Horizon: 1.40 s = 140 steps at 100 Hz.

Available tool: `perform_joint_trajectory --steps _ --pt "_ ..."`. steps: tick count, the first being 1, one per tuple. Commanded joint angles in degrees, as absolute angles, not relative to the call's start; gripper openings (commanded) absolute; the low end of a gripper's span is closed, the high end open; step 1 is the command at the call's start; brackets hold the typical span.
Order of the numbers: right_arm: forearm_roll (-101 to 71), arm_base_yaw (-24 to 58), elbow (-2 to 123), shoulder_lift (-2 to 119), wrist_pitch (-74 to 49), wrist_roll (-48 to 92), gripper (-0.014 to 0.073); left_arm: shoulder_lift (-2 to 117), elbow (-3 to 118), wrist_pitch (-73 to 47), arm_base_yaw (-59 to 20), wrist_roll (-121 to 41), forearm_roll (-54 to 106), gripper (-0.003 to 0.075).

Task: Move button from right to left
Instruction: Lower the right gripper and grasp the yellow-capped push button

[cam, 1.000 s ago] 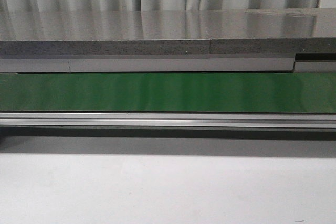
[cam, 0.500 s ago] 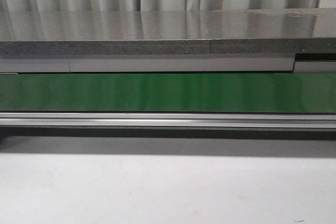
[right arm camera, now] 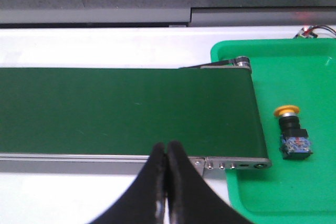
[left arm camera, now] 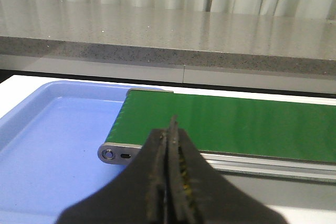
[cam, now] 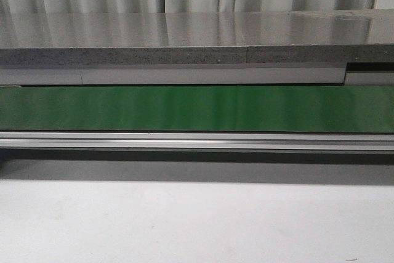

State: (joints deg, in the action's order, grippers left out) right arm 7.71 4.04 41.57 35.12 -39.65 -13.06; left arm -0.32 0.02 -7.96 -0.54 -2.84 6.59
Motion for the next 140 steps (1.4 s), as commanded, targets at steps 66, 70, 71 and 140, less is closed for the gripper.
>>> perform_joint_trajectory --steps 66,70,71,140 --pt "8.40 -22.79 50.91 51.75 -46.98 0.44 0.0651 -2.00 -2.48 -3.38 -0.30 -2.23 6.64 -0.0020" --pt "6.43 -23.73 51.04 52.63 -46.85 2.76 0.0647 -2.00 -2.48 -3.38 -0.30 -2.23 6.64 -0.0020" --pt "6.08 -23.90 51.19 52.79 -46.85 3.16 0.0647 -2.00 -2.48 -3.38 -0.30 -2.23 6.64 -0.0020" --pt "-6.14 -35.51 64.23 82.10 -47.79 15.44 0.0647 -2.00 -2.48 -3.38 -0.30 -2.23 6.64 -0.0020"
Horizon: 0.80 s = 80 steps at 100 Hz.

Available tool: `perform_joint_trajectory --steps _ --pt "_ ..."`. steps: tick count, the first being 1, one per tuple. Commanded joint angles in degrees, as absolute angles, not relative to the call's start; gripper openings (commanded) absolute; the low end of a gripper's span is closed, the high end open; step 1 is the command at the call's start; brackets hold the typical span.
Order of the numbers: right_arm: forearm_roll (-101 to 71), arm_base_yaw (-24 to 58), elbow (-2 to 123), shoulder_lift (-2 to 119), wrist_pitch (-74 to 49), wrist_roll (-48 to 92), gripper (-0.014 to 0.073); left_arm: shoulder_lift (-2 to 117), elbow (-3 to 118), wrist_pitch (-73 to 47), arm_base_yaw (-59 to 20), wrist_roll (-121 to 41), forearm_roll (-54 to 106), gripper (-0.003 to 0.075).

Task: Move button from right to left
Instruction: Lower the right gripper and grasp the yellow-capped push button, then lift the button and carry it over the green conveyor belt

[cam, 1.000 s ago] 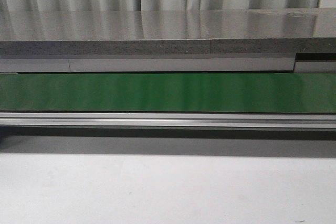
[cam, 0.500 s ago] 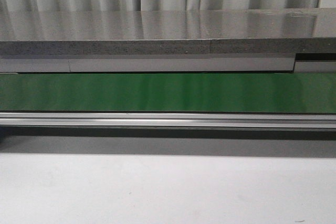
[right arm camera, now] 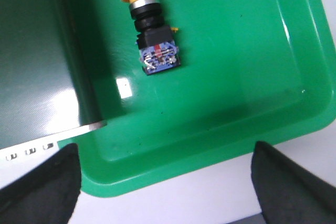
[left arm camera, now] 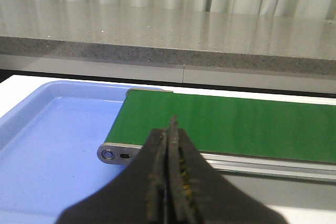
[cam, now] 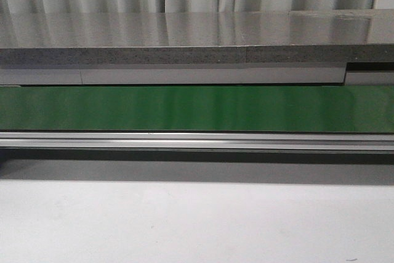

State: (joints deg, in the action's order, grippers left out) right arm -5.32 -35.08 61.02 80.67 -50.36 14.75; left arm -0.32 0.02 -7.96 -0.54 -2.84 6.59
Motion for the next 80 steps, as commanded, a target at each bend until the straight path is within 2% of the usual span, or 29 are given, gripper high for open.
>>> perform_joint_trajectory --steps 1,40,80 --pt "-6.14 -35.51 64.54 82.36 -47.71 15.44 0.0647 -2.00 -2.48 -3.38 -0.30 -2.23 6.64 -0.0020" --pt "-9.63 -35.51 71.47 98.64 -47.35 15.33 0.0647 -2.00 -2.48 -3.38 -0.30 -2.23 6.64 -0.0020" --pt "-11.83 -35.31 76.62 108.84 -45.11 15.33 0.0641 -2.00 -2.48 -3.38 -0.30 -2.23 6.64 -0.0020"
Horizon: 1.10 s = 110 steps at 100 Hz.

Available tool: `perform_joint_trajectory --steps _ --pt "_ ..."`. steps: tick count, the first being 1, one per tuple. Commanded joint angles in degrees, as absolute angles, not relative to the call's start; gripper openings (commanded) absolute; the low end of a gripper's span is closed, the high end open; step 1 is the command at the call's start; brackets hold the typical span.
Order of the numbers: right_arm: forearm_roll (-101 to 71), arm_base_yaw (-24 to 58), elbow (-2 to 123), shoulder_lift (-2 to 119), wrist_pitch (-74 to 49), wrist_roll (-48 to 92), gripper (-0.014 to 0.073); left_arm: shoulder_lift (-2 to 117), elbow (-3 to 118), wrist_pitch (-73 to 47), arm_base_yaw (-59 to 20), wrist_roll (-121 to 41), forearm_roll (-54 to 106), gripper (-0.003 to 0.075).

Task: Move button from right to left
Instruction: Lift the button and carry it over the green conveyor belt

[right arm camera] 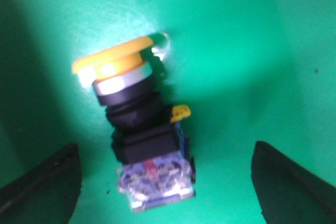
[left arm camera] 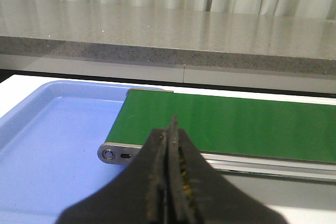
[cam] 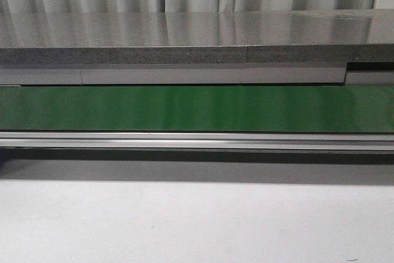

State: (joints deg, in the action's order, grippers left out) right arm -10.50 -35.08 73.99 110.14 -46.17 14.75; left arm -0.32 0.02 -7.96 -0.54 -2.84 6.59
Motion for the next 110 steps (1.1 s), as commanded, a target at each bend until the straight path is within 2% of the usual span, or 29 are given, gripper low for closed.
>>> perform_joint_trajectory --steps 1,11,28,38,53,69,91,110 --pt "-11.83 -35.31 76.81 108.95 -45.12 15.33 0.0639 -2.00 -2.48 -3.38 -0.30 -2.23 6.64 -0.0020" --pt "-12.61 -35.20 77.53 109.77 -45.05 15.29 0.0563 -2.00 -2.48 -3.38 -0.30 -2.23 6.64 -0.0020" --pt "-13.77 -35.20 77.65 109.77 -44.59 14.51 0.0267 -2.00 -2.48 -3.38 -0.30 -2.23 6.64 -0.0020" --pt "-13.93 -35.20 77.65 109.77 -44.59 14.38 0.0164 -2.00 -2.48 -3.38 -0.30 -2.23 6.64 -0.0020" --pt "-15.25 -35.07 77.72 108.61 -45.30 14.38 0.0157 -2.00 -2.48 -3.38 -0.30 -2.23 6.64 -0.0020" --pt "-15.23 -34.02 77.72 102.36 -47.65 14.38 0.0157 -2.00 -2.48 -3.38 -0.30 -2.23 6.64 -0.0020" --pt "-15.85 -29.30 77.72 93.90 -54.35 14.02 0.0157 -2.00 -2.48 -3.38 -0.30 -2.23 6.64 -0.0020" --pt "-15.85 -24.06 77.43 92.46 -56.85 7.18 0.0157 -2.00 -2.48 -3.38 -0.30 -2.23 6.64 -0.0020"
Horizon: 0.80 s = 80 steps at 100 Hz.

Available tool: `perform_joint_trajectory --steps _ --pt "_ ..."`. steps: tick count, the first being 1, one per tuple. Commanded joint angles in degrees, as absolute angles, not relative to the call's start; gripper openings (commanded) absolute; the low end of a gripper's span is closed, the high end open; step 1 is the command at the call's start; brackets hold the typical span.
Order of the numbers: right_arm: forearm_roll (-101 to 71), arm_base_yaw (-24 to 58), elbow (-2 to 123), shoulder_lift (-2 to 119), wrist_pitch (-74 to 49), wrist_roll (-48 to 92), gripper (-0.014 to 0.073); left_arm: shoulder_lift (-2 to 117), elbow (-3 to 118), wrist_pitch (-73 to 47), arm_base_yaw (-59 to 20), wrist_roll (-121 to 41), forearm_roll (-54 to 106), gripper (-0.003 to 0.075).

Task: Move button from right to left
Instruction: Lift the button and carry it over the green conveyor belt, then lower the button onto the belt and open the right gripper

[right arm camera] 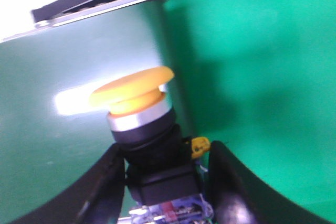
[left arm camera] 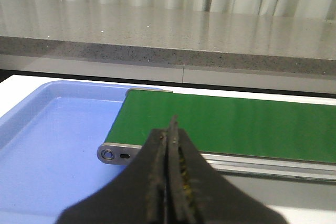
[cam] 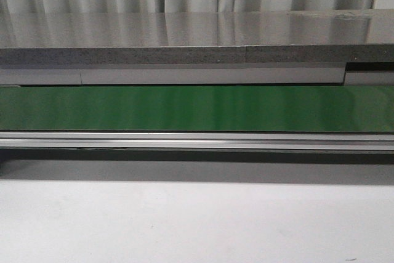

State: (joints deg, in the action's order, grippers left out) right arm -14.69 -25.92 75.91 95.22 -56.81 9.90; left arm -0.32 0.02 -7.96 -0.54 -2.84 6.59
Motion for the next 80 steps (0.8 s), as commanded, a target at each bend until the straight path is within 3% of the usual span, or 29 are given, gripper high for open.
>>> perform_joint_trajectory --steps 1,20,29,36,45,56,80 --pt "-15.85 -23.84 77.40 92.56 -56.92 7.02 0.0157 -2.00 -2.48 -3.38 -0.30 -2.23 6.64 -0.0020" --pt "-15.85 -20.16 76.28 94.71 -55.70 3.13 0.0159 -2.00 -2.48 -3.38 -0.30 -2.23 6.64 -0.0020" --pt "-15.85 -19.37 76.28 95.40 -55.43 2.01 0.0206 -2.00 -2.48 -3.38 -0.30 -2.23 6.64 -0.0020" --pt "-15.97 -19.04 76.28 95.60 -55.22 2.01 0.0302 -2.00 -2.48 -3.38 -0.30 -2.23 6.64 -0.0020" --pt "-15.97 -18.69 76.28 95.60 -54.88 2.01 0.0505 -2.00 -2.48 -3.38 -0.30 -2.23 6.64 -0.0020" --pt "-16.13 -18.64 76.28 95.47 -54.59 2.01 0.0654 -2.00 -2.48 -3.38 -0.30 -2.23 6.64 -0.0020" --pt "-17.94 -16.99 76.28 91.18 -55.26 6.52 0.0664 -2.00 -2.48 -3.38 -0.30 -2.23 6.64 -0.0020"
